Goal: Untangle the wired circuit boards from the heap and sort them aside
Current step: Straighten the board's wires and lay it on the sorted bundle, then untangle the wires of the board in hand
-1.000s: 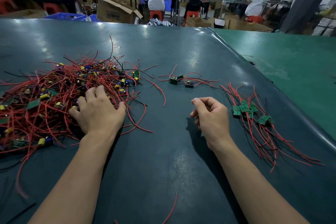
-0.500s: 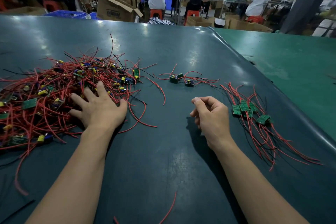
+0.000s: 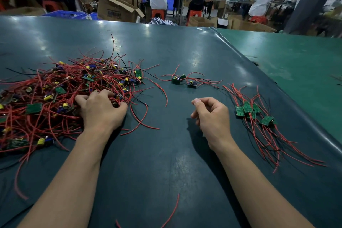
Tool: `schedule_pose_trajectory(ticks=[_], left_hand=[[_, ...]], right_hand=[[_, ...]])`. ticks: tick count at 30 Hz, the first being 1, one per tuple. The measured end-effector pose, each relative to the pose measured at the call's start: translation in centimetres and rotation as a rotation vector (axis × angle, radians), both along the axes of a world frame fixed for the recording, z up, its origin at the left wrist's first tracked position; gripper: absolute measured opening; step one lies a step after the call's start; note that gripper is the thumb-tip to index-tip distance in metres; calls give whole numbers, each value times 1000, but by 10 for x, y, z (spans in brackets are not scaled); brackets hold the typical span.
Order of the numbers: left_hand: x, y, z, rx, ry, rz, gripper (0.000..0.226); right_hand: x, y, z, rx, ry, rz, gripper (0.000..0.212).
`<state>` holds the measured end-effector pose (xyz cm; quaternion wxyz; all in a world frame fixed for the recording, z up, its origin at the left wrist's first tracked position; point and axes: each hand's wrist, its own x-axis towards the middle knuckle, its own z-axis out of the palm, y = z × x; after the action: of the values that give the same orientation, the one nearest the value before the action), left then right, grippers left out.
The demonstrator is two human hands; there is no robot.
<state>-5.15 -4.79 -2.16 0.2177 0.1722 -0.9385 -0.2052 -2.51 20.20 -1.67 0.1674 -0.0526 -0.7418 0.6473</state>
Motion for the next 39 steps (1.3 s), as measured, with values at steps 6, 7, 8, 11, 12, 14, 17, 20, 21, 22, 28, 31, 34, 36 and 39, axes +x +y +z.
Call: schedule_pose_trajectory(ticks=[6,7,8,11,12,14,17,20,21,22,28,31,34,36,39], left_hand=[[6,17,0,-36,19,-140,36],[7,20,1,-26,32,-167,35],[9,24,1,-13,49,-196,34],[14,35,2,4,49,-214,34],[15,39,2,1,29,-186,36],[18,44,2,-27,-16,-111,38],[19,45,4,-98,-58,12,52],[21,43,9,-119,-59,103,85],[22,43,11,-119,-49,123,92],[24,44,11,-132,-28,143,92],[25,41,13,-142,356,-54,41],[23,47,7,-231,113,-316,31],[21,44,4,-248,2,-299,29],[22,39,10,-138,68,-308,26],[23,31,15,11,121,-218,22]], right_hand=[[-1,-2,0,21,-4,6,16],[-1,-1,-1,20,-4,6,16],[-1,-1,-1,19,-2,6,16],[-1,0,-1,19,-3,5,16],[-1,1,-2,15,-5,4,16],[-1,1,-2,-3,-9,5,15],[-1,2,-2,-26,-12,5,15],[-2,2,-1,-35,-13,4,15],[-2,2,-1,-37,-13,4,16],[-2,2,0,-40,-12,4,16],[-2,2,-1,-19,-12,4,16],[-2,3,-1,-18,-14,6,16],[-2,3,-1,-24,-16,6,16],[-3,2,-1,-29,-18,2,16],[-2,2,-1,-31,-21,-1,17]])
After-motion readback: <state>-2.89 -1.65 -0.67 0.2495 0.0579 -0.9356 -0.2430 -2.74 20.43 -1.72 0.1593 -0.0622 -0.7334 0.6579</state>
